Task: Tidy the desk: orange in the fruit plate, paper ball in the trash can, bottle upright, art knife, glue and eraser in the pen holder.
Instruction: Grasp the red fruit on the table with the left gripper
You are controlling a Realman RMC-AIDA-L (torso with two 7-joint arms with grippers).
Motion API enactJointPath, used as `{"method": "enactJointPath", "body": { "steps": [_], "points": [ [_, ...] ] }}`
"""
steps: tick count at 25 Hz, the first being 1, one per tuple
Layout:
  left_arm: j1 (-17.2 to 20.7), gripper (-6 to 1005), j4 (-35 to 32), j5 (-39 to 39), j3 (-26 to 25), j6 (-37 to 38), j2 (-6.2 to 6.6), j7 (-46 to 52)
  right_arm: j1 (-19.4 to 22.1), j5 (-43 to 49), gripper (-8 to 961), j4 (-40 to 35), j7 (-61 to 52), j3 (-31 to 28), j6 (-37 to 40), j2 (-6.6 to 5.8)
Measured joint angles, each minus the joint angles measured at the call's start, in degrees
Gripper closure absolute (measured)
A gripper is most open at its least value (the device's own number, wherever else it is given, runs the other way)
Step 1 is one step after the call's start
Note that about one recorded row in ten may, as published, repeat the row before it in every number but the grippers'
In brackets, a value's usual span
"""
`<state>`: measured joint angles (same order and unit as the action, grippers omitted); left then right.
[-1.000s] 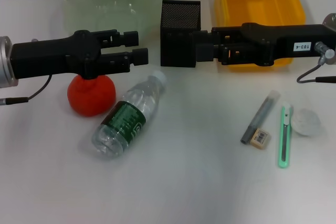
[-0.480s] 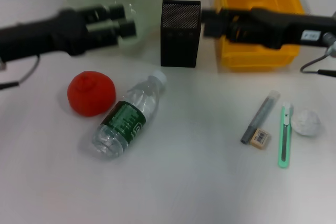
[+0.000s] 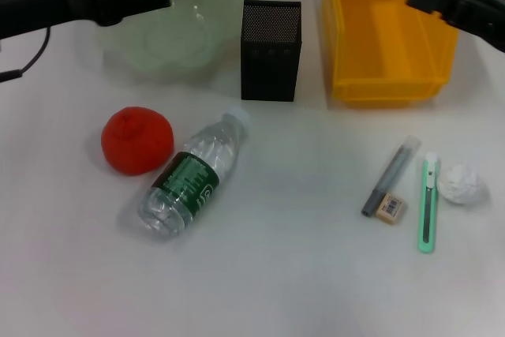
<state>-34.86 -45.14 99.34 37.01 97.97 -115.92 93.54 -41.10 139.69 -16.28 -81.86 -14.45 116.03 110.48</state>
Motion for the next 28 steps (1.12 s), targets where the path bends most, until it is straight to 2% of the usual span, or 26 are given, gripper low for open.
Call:
{"method": "enactJointPath", "body": {
  "steps": [3, 9, 10, 16, 17, 20, 22, 23, 24, 26, 27, 28],
  "points": [
    [-0.7, 318, 0.0, 1.0, 0.5, -1.2, 0.21, 0.5, 1.7, -0.9, 287, 0.0, 0.0, 0.0, 0.2, -0.17],
    [-1.5, 319, -2.1, 3.3, 0.4, -2.4, 2.25, 3.8, 4.1, -1.1, 287, -1.4, 0.0, -0.4, 0.7, -0.01],
    [-1.5, 319, -4.8, 6.3, 0.4, -2.4, 2.88, 6.2, 4.5, -1.1, 287, -1.4, 0.0, -0.4, 0.7, -0.02],
    [-0.4, 319, -11.4, 12.5, 0.4, -2.4, 3.43, 11.1, 6.1, -3.0, 287, -1.4, 0.0, -0.1, 0.6, -0.24],
    [1.2, 319, -18.6, 19.7, 0.4, -0.2, 4.01, 16.6, 6.4, -3.4, 287, -1.4, -0.1, 0.0, 0.4, -0.31],
    [1.5, 319, -20.3, 22.5, 0.5, 1.3, 3.91, 17.7, 6.3, -3.4, 287, -1.4, -0.5, 0.0, 0.3, -0.60],
    [2.3, 319, -22.3, 30.4, 0.5, 2.5, 2.20, 17.6, 6.1, -3.4, 287, -1.4, -1.0, 0.0, 0.3, -0.72],
    [2.3, 319, -22.3, 30.4, 0.5, 2.5, 2.20, 17.6, 6.1, -3.4, 287, -1.4, -1.0, 0.0, 0.3, -0.72],
    [2.8, 320, -22.3, 32.5, 0.5, 1.7, 1.37, 16.6, 5.8, -3.4, 287, -1.4, -1.5, -0.2, 0.3, -0.80],
    [2.8, 320, -22.3, 32.5, 0.5, 1.7, 1.37, 16.6, 5.7, -3.5, 287, -1.4, -1.7, -0.2, 0.3, -0.82],
    [3.3, 320, -22.1, 33.7, 0.5, 0.4, 0.45, 15.1, 5.6, -3.5, 287, -1.4, -2.0, -0.2, 0.4, -0.82],
    [3.3, 320, -22.1, 33.7, 0.5, 0.4, 0.45, 15.1, 5.6, -3.5, 287, -1.4, -2.0, -0.2, 0.4, -0.82]
  ]
}}
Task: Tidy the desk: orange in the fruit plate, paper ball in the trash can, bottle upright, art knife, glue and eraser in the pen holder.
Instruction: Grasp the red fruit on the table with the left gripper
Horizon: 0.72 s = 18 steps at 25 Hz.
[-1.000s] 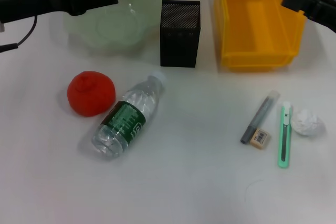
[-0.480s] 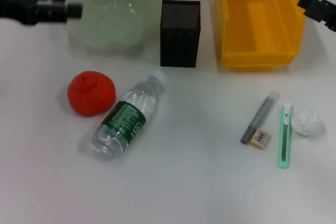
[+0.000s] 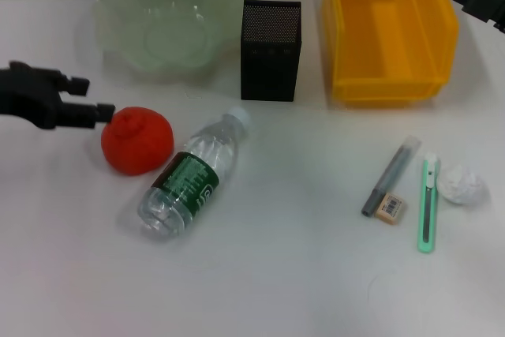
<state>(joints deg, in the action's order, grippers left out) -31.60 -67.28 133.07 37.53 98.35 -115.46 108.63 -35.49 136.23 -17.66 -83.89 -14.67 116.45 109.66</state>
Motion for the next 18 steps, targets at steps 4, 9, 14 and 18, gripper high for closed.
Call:
{"method": "enactJointPath", "body": {
  "steps": [4, 9, 14, 18],
  "points": [
    [1.2, 320, 2.9, 1.6, 0.0, -3.4, -2.12, -4.6, 0.0, 0.0, 287, 0.0, -0.7, -0.2, 0.2, 0.08],
    [1.6, 320, 8.2, 1.7, 2.2, -8.8, -2.92, -7.9, 0.0, 0.0, 287, 0.0, -1.0, -0.2, 0.3, 0.31],
    [1.3, 321, 14.2, 0.8, 5.5, -14.4, -3.03, -10.5, 0.2, 0.0, 287, 0.1, -1.2, 0.0, 0.4, 0.45],
    [1.1, 321, 14.9, -1.0, 5.7, -14.9, -3.05, -11.1, 0.3, 0.0, 287, 0.2, -1.4, 0.0, 0.4, 0.52]
  ]
}}
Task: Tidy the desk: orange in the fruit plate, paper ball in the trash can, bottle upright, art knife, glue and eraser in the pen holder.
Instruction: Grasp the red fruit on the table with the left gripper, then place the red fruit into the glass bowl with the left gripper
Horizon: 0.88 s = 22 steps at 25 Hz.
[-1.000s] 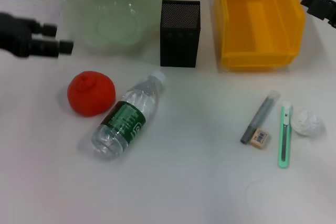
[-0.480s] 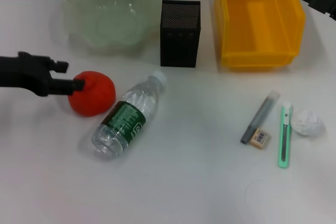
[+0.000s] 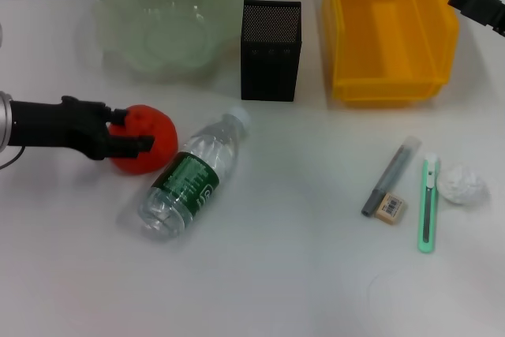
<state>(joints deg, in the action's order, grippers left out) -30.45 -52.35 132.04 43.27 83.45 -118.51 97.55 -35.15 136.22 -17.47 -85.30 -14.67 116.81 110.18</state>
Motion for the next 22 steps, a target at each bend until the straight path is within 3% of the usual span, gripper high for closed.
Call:
{"method": "enactJointPath", "body": {
  "steps": [12, 15, 22],
  "points": [
    [0.2, 322, 0.9, -1.9, 0.5, -2.2, -0.06, -0.9, 0.3, 0.0, 287, -0.1, 0.0, 0.2, 0.0, 0.54],
    [0.4, 322, 0.9, -1.9, 2.7, -3.0, -0.03, -0.3, 0.3, 0.0, 287, -0.1, 0.0, 0.3, 0.0, 0.56],
    [0.4, 532, 0.9, -2.0, 3.0, -3.1, 0.00, 0.0, 0.6, 0.0, 286, 0.0, 0.0, 0.3, 0.3, 0.57]
  ]
}}
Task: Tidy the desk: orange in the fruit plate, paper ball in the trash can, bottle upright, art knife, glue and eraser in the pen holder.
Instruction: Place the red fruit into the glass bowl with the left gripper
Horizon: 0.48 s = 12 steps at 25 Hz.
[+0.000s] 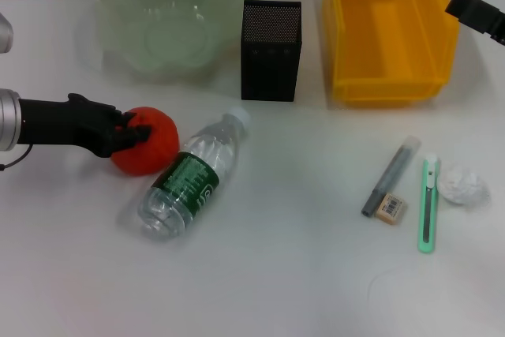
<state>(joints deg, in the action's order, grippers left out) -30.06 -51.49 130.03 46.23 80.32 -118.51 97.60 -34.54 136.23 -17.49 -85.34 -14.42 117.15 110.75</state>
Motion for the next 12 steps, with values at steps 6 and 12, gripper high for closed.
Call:
{"method": "enactJointPath", "body": {
  "steps": [6, 12],
  "points": [
    [-0.4, 736, 0.0, -0.4, -0.2, 0.0, -0.05, 0.5, 0.8, 0.0, 286, 0.1, 0.1, -0.4, 0.4, 0.00],
    [0.0, 834, -0.4, -4.0, -0.6, 1.8, 0.36, 0.5, 1.4, -0.2, 286, 0.0, 0.1, -0.4, 1.7, 0.00]
  ]
}}
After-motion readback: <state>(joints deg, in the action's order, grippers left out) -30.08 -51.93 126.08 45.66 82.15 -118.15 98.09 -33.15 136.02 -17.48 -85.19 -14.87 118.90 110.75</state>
